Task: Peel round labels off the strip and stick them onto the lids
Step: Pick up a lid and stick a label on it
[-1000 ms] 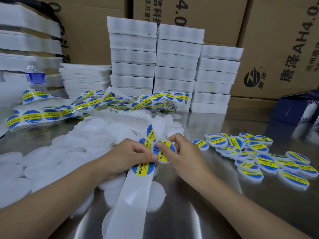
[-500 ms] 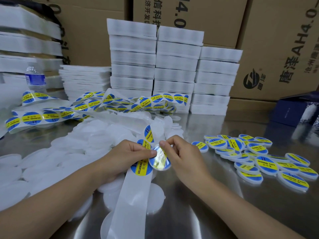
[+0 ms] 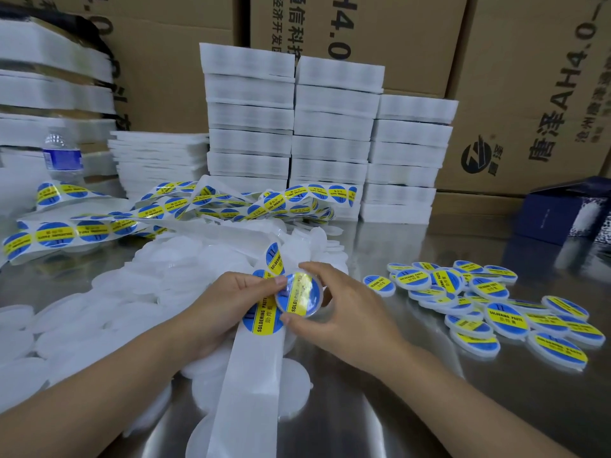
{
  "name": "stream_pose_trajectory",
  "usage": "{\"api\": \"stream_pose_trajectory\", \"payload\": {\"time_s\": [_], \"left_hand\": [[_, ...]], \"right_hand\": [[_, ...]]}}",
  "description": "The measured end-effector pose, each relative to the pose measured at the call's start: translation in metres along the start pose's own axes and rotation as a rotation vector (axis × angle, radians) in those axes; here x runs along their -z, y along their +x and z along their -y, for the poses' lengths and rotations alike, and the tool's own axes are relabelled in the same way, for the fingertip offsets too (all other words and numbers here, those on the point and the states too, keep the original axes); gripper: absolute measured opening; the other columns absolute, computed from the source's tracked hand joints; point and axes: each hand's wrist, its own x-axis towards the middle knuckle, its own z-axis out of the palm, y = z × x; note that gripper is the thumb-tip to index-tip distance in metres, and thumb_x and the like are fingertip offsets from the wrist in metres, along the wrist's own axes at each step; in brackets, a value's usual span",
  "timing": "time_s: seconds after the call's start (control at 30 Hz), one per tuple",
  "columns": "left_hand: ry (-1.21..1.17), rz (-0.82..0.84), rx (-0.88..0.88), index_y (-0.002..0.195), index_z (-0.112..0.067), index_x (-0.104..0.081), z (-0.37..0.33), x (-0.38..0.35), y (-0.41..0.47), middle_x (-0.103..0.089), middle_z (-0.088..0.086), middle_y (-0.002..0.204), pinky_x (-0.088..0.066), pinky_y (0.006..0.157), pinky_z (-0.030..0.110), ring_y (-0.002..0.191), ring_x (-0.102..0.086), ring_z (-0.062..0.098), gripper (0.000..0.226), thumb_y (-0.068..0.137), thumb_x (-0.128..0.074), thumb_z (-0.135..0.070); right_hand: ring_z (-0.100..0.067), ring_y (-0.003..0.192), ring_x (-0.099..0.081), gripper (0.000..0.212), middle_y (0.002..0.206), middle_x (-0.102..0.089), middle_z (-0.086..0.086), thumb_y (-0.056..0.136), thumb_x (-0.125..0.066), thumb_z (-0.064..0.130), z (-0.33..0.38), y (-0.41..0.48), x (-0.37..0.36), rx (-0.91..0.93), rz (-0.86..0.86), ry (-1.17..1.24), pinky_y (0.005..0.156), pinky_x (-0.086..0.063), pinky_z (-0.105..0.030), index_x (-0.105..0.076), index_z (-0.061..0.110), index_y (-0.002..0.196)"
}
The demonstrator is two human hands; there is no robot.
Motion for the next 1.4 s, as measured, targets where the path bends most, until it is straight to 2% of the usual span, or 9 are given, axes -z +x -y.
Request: {"api": "stream_pose_trajectory", "payload": {"time_s": [0.1, 0.17, 0.23, 0.37, 0.63, 0.9, 1.1, 1.2, 1.4], "left_hand": [[0.021, -0.018, -0.002, 0.076, -0.011, -0.078, 0.0, 0.0, 0.002, -0.075, 0.011, 0.089, -0.057, 0.068, 0.027, 0.074, -0.07, 0.021, 0.039, 0.067, -0.066, -0.047], [-0.01, 0.007, 0.004, 0.08, -0.01, -0.078, 0.0, 0.002, 0.002, -0.075, 0.012, 0.097, -0.057, 0.072, 0.027, 0.081, -0.071, 0.021, 0.023, 0.083, -0.061, -0.025], [-0.023, 0.034, -0.002, 0.086, -0.01, -0.078, -0.001, 0.004, -0.001, -0.074, 0.012, 0.1, -0.057, 0.07, 0.027, 0.085, -0.071, 0.02, 0.029, 0.088, -0.05, -0.003], [-0.057, 0.085, 0.001, 0.106, -0.014, -0.07, -0.003, 0.002, -0.004, -0.074, 0.009, 0.101, -0.054, 0.06, 0.021, 0.082, -0.072, 0.016, 0.035, 0.087, -0.05, 0.007], [0.021, 0.063, -0.079, 0.123, -0.023, -0.054, -0.001, 0.001, -0.003, -0.074, 0.002, 0.104, -0.055, 0.065, 0.021, 0.08, -0.069, 0.012, 0.058, 0.08, -0.059, 0.015], [0.135, 0.028, -0.17, 0.123, -0.037, -0.052, 0.003, 0.004, 0.002, -0.075, 0.003, 0.1, -0.054, 0.066, 0.021, 0.081, -0.069, 0.012, 0.063, 0.084, -0.059, 0.012], [0.279, 0.062, -0.218, 0.127, -0.05, -0.039, 0.006, 0.002, 0.002, -0.075, -0.006, 0.101, -0.052, 0.074, 0.015, 0.09, -0.069, 0.004, 0.077, 0.082, -0.066, 0.006], [0.434, -0.029, -0.319, 0.125, -0.054, -0.043, 0.004, -0.001, 0.001, -0.066, -0.01, 0.111, -0.051, 0.076, 0.014, 0.083, -0.063, -0.003, 0.078, 0.078, -0.071, 0.001], [0.497, 0.018, -0.428, 0.132, -0.055, -0.039, 0.009, -0.003, -0.001, -0.065, 0.007, 0.098, -0.053, 0.085, 0.03, 0.084, -0.061, 0.019, 0.079, 0.081, -0.07, -0.004]], "right_hand": [[-0.002, 0.104, -0.05, 0.059, 0.111, -0.055, 0.016, 0.067, -0.076, 0.05, -0.012, 0.007, 0.006, -0.073, -0.19, 0.058, 0.086, -0.039, -0.02, -0.056, 0.031, 0.12], [-0.012, 0.103, -0.051, 0.052, 0.107, -0.054, 0.006, 0.068, -0.077, 0.044, -0.027, 0.013, 0.015, -0.158, -0.338, -0.025, 0.085, -0.039, -0.024, -0.062, 0.025, 0.113], [-0.021, 0.107, -0.05, 0.05, 0.108, -0.052, -0.003, 0.07, -0.074, 0.046, -0.047, 0.017, 0.026, -0.303, -0.404, -0.182, 0.089, -0.039, -0.032, -0.065, 0.02, 0.112], [-0.027, 0.117, -0.044, 0.058, 0.12, -0.052, -0.008, 0.076, -0.06, 0.06, -0.079, 0.017, 0.038, -0.641, -0.234, -0.505, 0.093, -0.033, -0.038, -0.061, 0.021, 0.12], [-0.032, 0.125, -0.033, 0.053, 0.136, -0.041, -0.008, 0.087, -0.053, 0.05, -0.093, 0.012, 0.043, -0.783, -0.164, -0.709, 0.098, -0.028, -0.041, -0.048, 0.026, 0.134], [-0.026, 0.112, -0.039, 0.034, 0.12, -0.051, -0.003, 0.08, -0.065, 0.026, -0.057, 0.02, 0.026, -0.315, -0.367, -0.402, 0.091, -0.025, -0.034, -0.066, 0.022, 0.113], [-0.022, 0.093, -0.052, 0.016, 0.095, -0.061, 0.0, 0.078, -0.066, 0.026, -0.019, 0.01, 0.01, 0.122, -0.276, -0.204, 0.082, -0.032, -0.032, -0.075, 0.021, 0.091], [-0.022, 0.088, -0.055, 0.016, 0.088, -0.062, 0.0, 0.078, -0.067, 0.026, -0.005, 0.005, 0.005, 0.187, -0.205, -0.13, 0.08, -0.039, -0.035, -0.076, 0.021, 0.09], [-0.022, 0.086, -0.056, 0.016, 0.087, -0.061, -0.001, 0.077, -0.072, 0.017, 0.004, 0.004, 0.001, 0.171, -0.142, -0.057, 0.078, -0.039, -0.035, -0.076, 0.019, 0.093]]}}
